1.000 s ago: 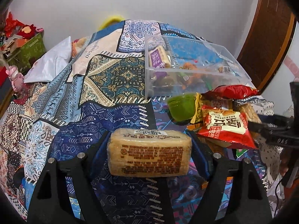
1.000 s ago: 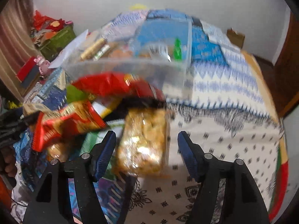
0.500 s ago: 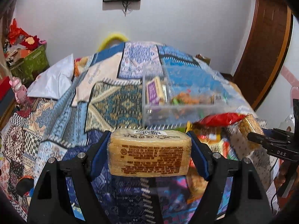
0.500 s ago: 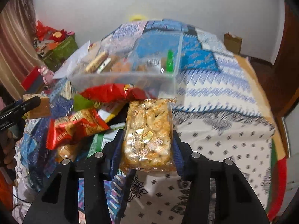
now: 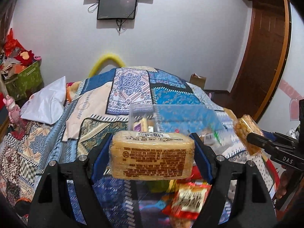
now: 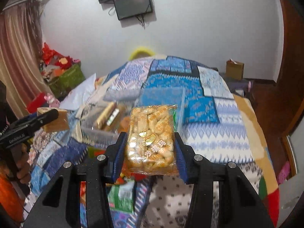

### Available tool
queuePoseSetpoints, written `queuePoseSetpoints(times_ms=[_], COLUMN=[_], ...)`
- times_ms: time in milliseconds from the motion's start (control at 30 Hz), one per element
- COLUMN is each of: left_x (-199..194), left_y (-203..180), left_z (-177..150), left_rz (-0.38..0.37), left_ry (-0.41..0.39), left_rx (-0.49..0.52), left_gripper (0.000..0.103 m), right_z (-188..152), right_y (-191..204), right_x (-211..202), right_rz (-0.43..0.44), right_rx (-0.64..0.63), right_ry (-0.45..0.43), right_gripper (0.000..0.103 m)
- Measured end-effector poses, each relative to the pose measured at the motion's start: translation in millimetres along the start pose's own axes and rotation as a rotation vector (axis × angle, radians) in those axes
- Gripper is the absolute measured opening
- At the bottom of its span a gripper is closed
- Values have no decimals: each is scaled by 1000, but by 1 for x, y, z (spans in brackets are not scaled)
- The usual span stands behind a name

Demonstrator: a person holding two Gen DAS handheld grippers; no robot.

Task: Organize snacks
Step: 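Lower the bread cake into the clear box with the left gripper while the right drops the nut brittle in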

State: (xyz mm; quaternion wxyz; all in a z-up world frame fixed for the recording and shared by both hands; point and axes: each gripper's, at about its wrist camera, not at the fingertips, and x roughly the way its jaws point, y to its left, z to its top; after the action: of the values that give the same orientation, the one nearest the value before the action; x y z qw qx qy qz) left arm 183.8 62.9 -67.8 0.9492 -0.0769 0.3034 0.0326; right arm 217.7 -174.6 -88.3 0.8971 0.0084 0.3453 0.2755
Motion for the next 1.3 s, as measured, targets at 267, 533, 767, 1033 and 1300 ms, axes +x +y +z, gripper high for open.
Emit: queuePoseSetpoints(times_ms=[267,533,767,1033,1300], left_x=[42,93,127,130,109], left_y=[-13,-23,-23,-28,-24], left_z=[12,10,10,4,1], left_rz=[-27,-21,48,60,36], left_ry=[36,102,116,133,154], left_rx=[7,38,55,110,85], left_gripper=[79,79,79,80,81], right_z=[20,30,25,23,20], right_y=[1,1,2,9,12], right_x=[28,71,104,110,94], right_rz=[8,42,45,49,41], right_rx=[-11,-24,-60,-97,-90], right_ry=[9,83,159,173,178], right_gripper=[44,44,44,44,62])
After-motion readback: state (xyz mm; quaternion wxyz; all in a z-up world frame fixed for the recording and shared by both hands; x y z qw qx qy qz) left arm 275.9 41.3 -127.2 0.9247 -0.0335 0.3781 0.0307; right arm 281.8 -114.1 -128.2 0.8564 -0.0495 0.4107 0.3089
